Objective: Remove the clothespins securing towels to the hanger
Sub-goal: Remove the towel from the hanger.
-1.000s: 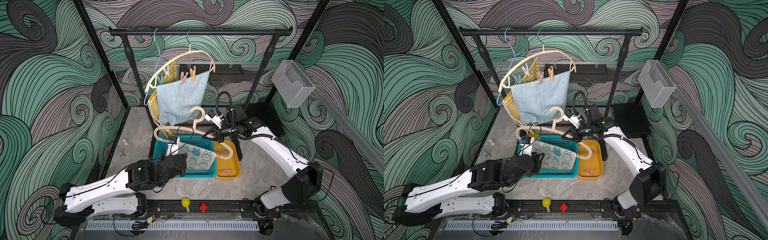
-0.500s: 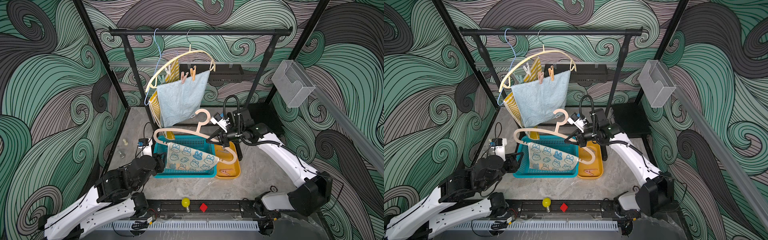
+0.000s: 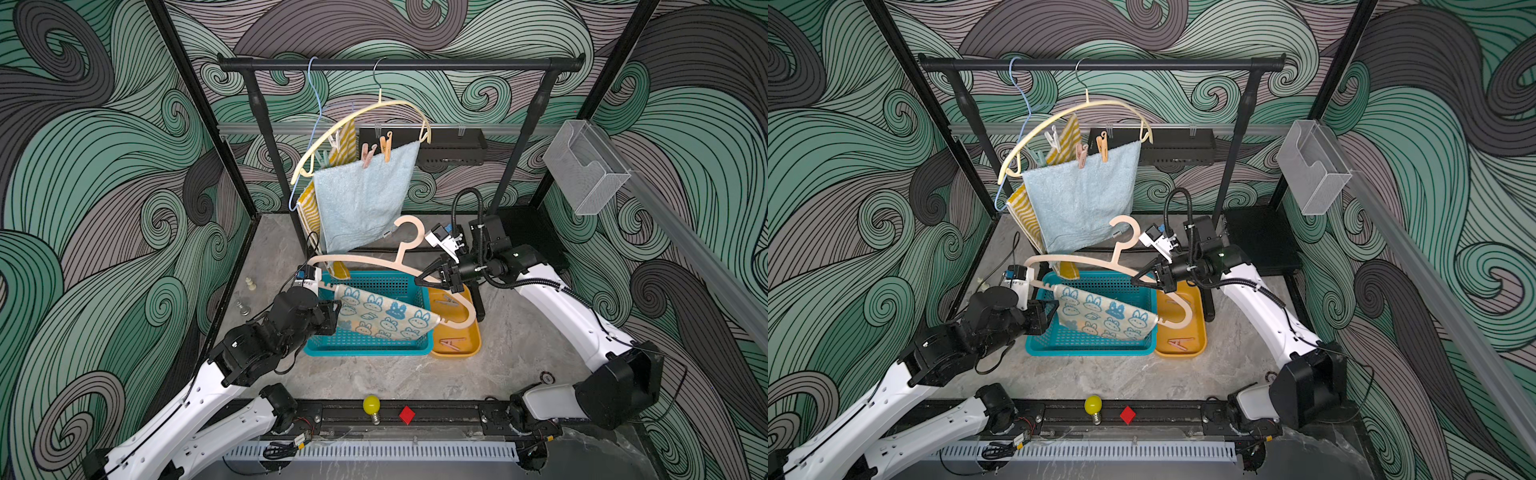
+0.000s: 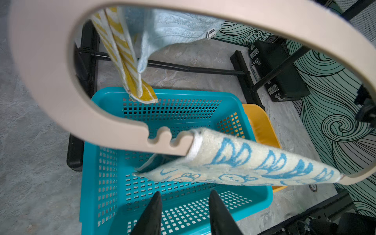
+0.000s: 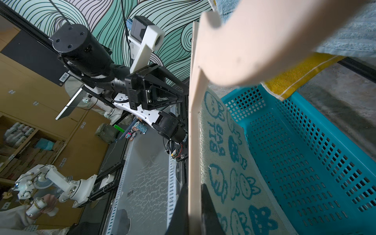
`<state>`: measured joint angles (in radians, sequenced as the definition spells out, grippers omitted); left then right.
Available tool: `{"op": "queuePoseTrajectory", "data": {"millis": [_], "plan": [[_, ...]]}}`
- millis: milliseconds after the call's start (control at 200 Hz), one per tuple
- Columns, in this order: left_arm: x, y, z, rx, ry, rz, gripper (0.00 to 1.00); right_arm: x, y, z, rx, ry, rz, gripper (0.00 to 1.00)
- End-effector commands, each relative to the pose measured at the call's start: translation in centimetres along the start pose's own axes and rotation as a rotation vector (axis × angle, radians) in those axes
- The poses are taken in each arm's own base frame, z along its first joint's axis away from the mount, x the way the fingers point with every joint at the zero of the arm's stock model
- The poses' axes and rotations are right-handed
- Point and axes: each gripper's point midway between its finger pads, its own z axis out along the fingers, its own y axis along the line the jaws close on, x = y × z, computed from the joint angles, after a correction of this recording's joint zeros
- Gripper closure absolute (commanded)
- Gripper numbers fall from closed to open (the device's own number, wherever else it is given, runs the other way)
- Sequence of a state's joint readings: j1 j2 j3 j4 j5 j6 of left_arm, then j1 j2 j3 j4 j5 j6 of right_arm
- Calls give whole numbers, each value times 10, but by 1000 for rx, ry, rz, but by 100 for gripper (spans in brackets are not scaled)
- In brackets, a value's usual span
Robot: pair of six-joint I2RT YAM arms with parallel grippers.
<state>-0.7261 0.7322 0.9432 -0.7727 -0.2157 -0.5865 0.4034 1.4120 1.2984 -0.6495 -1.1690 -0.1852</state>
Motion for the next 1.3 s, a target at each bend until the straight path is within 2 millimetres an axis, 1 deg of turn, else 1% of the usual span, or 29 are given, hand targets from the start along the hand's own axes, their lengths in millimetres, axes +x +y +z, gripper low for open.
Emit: {"op": "queuePoseTrajectory", "data": {"millis": [0, 110, 275, 325, 415, 515, 640, 751, 856, 961, 1126, 1226, 1296], "plan": [[-10, -14, 6, 87, -24, 44, 62, -4, 9, -1, -74, -16, -36, 99], [-18, -14, 8, 93, -48, 48, 61, -5, 9, -1, -79, -15, -35, 99], [-23, -12, 14, 110, -51, 42, 60, -6, 11, -2, -85, -17, -42, 99], [-24, -15, 16, 133, -51, 36, 60, -6, 11, -2, -84, -16, -42, 99], [-22, -17, 19, 146, -38, 35, 60, -6, 10, -2, -83, -15, -40, 99], [-18, -13, 24, 129, -16, 37, 60, -6, 10, -3, -83, -17, -41, 99], [-18, -10, 28, 120, -17, 36, 60, -6, 12, -3, -88, -20, -49, 99], [-19, -13, 29, 136, -21, 41, 60, -7, 12, -4, -87, -21, -51, 99], [-15, -15, 34, 149, 2, 47, 60, -7, 12, -4, -84, -22, -49, 99], [-12, -16, 37, 155, 24, 44, 64, -8, 12, -5, -83, -24, -52, 99], [-8, -16, 38, 158, 36, 36, 74, -8, 11, -5, -81, -25, -50, 98], [-8, -17, 39, 162, 36, 30, 84, -8, 9, -5, -78, -23, -48, 98], [-8, -17, 40, 162, 40, 28, 96, -8, 9, -4, -79, -22, -45, 98]]}}
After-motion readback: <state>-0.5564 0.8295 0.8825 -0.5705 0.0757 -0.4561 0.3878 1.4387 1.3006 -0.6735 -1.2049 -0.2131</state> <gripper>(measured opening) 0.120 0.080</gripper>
